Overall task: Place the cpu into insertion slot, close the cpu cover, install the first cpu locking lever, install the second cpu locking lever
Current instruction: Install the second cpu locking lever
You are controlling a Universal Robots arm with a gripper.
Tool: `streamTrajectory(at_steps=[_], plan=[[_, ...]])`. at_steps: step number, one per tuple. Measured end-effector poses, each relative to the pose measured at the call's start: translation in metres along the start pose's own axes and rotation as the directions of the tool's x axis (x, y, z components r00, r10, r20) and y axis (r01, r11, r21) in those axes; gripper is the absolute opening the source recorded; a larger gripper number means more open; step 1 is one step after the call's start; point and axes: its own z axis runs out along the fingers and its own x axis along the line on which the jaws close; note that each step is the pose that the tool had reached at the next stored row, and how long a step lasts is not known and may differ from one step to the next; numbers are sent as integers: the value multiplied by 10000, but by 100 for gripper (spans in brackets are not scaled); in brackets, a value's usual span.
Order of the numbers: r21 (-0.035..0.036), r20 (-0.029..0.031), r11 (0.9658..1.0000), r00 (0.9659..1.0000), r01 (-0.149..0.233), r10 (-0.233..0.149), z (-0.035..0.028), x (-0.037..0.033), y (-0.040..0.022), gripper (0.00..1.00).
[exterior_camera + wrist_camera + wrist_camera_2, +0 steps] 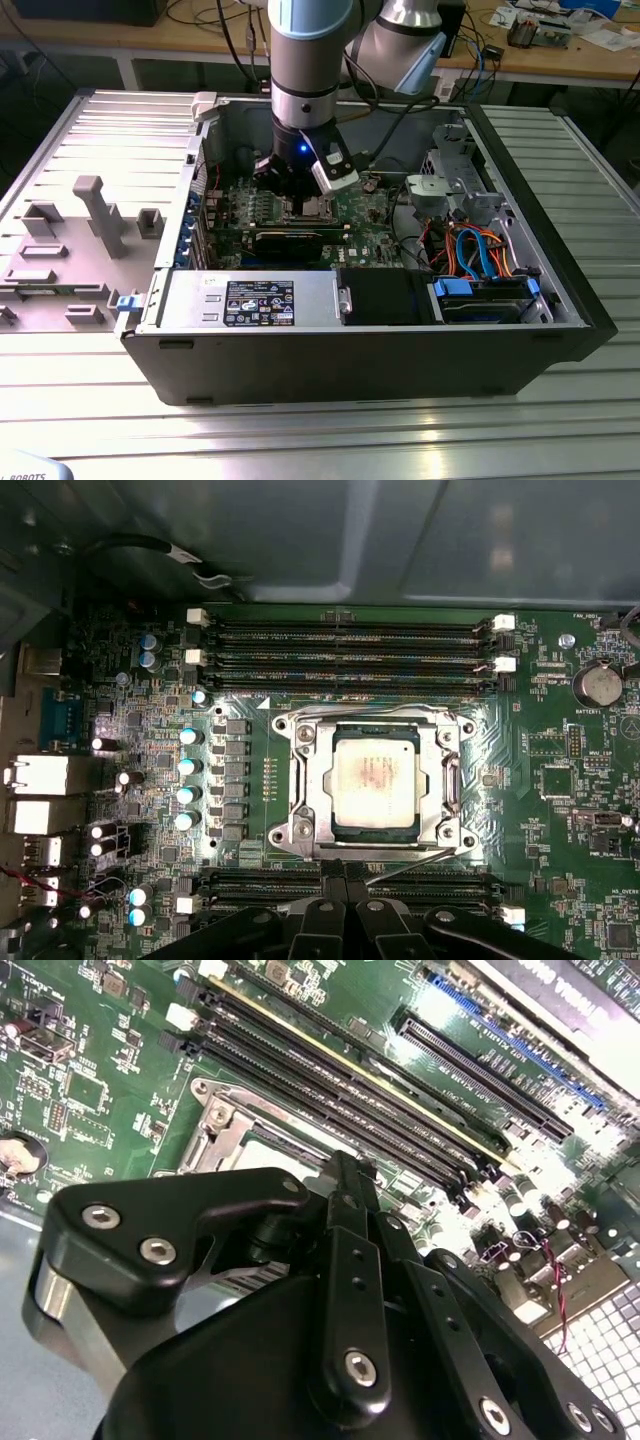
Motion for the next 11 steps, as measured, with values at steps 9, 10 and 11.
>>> streamTrajectory(at_steps=[9, 10, 11], plan=[[-7, -2, 10000, 10000, -2, 2, -8, 1, -93, 11], [-8, -2, 10000, 10000, -1, 1, -8, 1, -95, 11], [-23, -2, 10000, 10000, -1, 1, -9, 1, -97, 11]])
